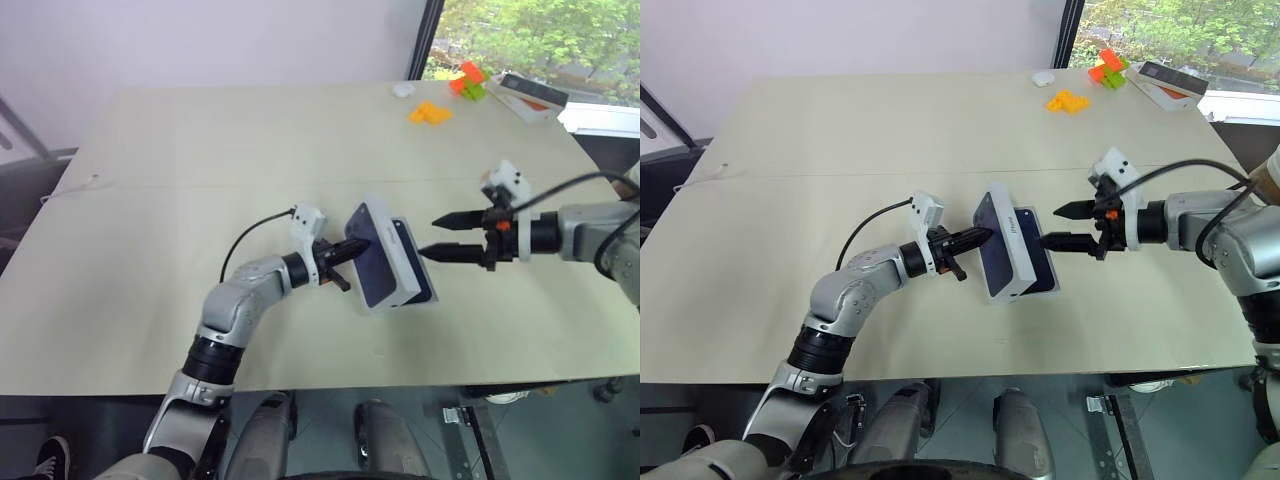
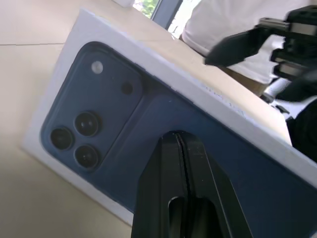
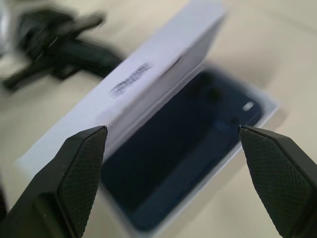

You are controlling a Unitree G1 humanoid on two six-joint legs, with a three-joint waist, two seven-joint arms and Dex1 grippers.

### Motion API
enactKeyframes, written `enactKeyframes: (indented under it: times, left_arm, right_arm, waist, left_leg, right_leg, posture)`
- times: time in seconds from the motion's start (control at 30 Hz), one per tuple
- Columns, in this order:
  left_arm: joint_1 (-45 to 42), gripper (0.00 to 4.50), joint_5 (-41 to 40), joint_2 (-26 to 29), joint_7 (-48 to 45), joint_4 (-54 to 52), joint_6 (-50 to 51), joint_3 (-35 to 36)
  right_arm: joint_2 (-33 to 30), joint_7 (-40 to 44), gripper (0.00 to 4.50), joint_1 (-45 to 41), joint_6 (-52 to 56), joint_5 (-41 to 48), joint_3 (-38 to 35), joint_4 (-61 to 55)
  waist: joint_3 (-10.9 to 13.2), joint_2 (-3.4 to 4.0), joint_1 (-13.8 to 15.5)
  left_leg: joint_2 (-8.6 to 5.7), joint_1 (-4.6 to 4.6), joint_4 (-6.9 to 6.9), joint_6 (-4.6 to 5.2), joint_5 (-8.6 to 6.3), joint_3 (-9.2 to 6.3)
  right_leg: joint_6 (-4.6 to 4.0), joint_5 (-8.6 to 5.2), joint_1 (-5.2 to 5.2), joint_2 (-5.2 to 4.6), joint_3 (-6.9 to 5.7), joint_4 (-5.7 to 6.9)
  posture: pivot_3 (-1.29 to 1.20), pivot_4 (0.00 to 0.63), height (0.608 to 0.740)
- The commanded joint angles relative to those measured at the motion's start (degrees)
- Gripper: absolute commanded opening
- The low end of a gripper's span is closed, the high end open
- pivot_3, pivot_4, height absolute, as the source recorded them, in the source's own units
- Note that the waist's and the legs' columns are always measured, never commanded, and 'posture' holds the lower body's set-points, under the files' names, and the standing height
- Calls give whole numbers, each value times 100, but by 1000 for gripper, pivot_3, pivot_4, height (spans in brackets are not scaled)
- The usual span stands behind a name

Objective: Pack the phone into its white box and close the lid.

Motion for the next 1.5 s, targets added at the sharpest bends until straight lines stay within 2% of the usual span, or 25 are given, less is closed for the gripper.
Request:
enactKeyframes:
  times: [0.03,0.27,0.43,0.63,0.83,0.87,0.9,0.97,1.13,1.33,1.5]
  left_arm:
    - [-218,0,136,-206,-71,228,-281,-41]
    - [-445,0,405,-429,-272,861,-638,-128]
    - [-550,0,450,-469,-297,942,-723,-35]
    - [-548,0,296,-342,-111,436,-506,225]
    - [-240,0,-121,205,199,-763,322,768]
    - [-132,0,-145,336,243,-965,430,829]
    - [-1,0,-163,457,268,-1160,526,868]
    - [250,0,-223,621,334,-1391,712,924]
    - [737,0,-247,662,434,-1618,888,795]
    - [968,0,123,455,412,-1240,626,207]
    - [839,0,292,201,378,-734,467,-17]
  right_arm:
    - [137,263,4417,-93,-48,-207,-193,-167]
    - [384,444,4417,-204,-53,-495,-335,-111]
    - [535,465,4417,-374,-57,-684,-453,-9]
    - [895,274,4417,-349,-208,-968,-523,-55]
    - [1382,-120,4417,-500,-518,-1313,-696,409]
    - [1417,-169,3901,-518,-666,-1426,-717,541]
    - [1456,-258,3621,-549,-816,-1585,-696,664]
    - [1500,-274,2635,-570,-1058,-1816,-610,816]
    - [1583,-215,100,-542,-1289,-2082,-608,997]
    - [1322,198,39,-97,-2317,-2859,-239,1058]
    - [1380,208,39,15,-2392,-3101,-220,1071]
  waist:
    - [0,-1,3]
    - [1,-2,21]
    - [1,-2,20]
    - [1,-2,7]
    - [1,-1,-3]
    - [1,-1,-3]
    - [0,-1,-4]
    - [0,0,-4]
    - [0,0,11]
    - [0,0,19]
    - [-1,1,-13]
  left_leg:
    - [-1,0,3,0,0,0]
    - [-5,-1,8,0,0,-1]
    - [-5,-3,7,0,0,-4]
    - [-4,-1,8,0,0,-6]
    - [-3,5,8,-1,2,-10]
    - [-3,7,8,-2,2,-10]
    - [-3,9,8,-2,2,-10]
    - [-4,10,8,-2,2,-7]
    - [-5,11,12,-3,2,-9]
    - [-5,15,15,-3,2,-8]
    - [-4,15,23,-3,2,-4]
  right_leg:
    - [0,0,1,-3,0,1]
    - [-2,-1,4,-9,1,0]
    - [1,1,2,-8,0,2]
    - [4,2,2,-6,-1,7]
    - [6,3,4,-3,1,17]
    - [5,3,5,-2,-1,17]
    - [6,3,8,-2,-1,16]
    - [5,3,9,-3,1,16]
    - [5,3,13,-3,0,16]
    - [3,2,19,-3,0,16]
    - [1,3,16,-4,5,25]
  posture:
    - [0,150,740]
    - [0,150,740]
    - [0,150,740]
    - [0,150,740]
    - [0,150,740]
    - [0,150,740]
    - [0,150,740]
    - [0,150,740]
    - [0,150,740]
    - [0,150,740]
    - [0,150,740]
